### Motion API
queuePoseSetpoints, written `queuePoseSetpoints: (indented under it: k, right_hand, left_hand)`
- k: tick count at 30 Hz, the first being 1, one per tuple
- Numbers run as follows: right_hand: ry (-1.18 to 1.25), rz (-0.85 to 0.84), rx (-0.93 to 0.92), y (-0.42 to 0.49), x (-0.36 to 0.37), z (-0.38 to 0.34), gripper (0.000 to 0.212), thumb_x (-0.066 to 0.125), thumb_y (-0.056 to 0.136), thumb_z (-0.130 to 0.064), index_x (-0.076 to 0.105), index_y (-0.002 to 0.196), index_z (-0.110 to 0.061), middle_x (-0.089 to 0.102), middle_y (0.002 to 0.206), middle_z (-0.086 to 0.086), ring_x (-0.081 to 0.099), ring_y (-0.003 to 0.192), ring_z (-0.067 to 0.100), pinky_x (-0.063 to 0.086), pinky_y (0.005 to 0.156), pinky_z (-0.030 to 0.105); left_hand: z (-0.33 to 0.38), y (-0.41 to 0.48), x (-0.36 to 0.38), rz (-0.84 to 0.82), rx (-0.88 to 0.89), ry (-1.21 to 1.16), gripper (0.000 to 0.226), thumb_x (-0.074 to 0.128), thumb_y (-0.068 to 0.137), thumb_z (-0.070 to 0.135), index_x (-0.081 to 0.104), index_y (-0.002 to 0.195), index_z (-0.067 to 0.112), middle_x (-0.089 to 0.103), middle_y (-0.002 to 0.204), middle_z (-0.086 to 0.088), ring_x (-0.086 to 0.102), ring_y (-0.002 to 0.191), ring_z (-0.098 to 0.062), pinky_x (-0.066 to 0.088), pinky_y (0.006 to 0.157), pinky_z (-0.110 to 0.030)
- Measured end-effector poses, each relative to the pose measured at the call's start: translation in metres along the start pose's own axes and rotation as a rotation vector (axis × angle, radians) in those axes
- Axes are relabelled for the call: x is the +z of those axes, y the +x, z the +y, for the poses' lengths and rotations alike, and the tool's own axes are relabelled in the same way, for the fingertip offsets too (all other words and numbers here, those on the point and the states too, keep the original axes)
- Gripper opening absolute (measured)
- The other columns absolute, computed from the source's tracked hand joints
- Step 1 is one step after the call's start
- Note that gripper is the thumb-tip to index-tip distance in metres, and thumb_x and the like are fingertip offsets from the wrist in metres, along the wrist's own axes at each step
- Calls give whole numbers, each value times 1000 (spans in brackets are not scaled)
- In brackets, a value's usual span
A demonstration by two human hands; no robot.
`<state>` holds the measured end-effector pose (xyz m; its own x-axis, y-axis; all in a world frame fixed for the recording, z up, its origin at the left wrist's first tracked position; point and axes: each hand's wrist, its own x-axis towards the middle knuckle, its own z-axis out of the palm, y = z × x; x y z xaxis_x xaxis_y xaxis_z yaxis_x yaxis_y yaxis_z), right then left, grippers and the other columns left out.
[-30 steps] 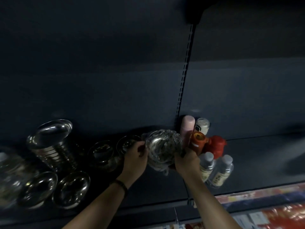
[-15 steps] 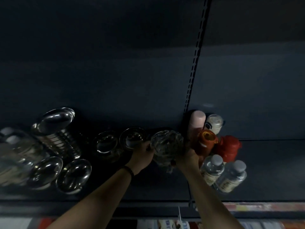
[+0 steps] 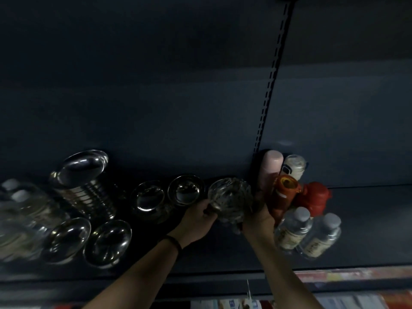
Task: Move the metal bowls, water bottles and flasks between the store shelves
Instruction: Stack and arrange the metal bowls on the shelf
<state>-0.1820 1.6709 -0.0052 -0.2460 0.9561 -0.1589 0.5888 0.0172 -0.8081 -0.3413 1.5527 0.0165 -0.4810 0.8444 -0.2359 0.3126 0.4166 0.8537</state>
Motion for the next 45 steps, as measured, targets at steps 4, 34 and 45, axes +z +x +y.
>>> queuePoseSetpoints:
  k: [4, 34, 45]
  right_hand:
    - [162, 82, -32, -73, 13, -25, 34, 63, 103, -23, 55, 135, -13, 71, 121, 18, 67, 109, 44, 42, 81, 33]
    - [76, -344, -37, -217, 257, -96, 21, 75, 92, -34, 68, 111, -32, 75, 97, -12, 72, 88, 10, 63, 72, 34]
    - [282, -117, -251, -187, 189, -119, 24, 71, 98, -18, 73, 110, -39, 77, 83, -17, 73, 76, -2, 55, 69, 17]
  left_hand:
    - [-33, -34, -26, -3, 48, 18, 37, 68, 104, 17, 67, 140, 19, 70, 131, 6, 67, 110, 2, 51, 87, -8]
    - [-219, -183, -212, 435, -87, -290, 34, 79, 84, 24, 73, 108, 48, 79, 107, 14, 76, 104, -11, 62, 92, -45]
    - [-139, -155, -197, 408, 86, -466, 49, 66, 92, -10, 70, 133, 18, 79, 114, -1, 74, 100, -5, 54, 84, -16]
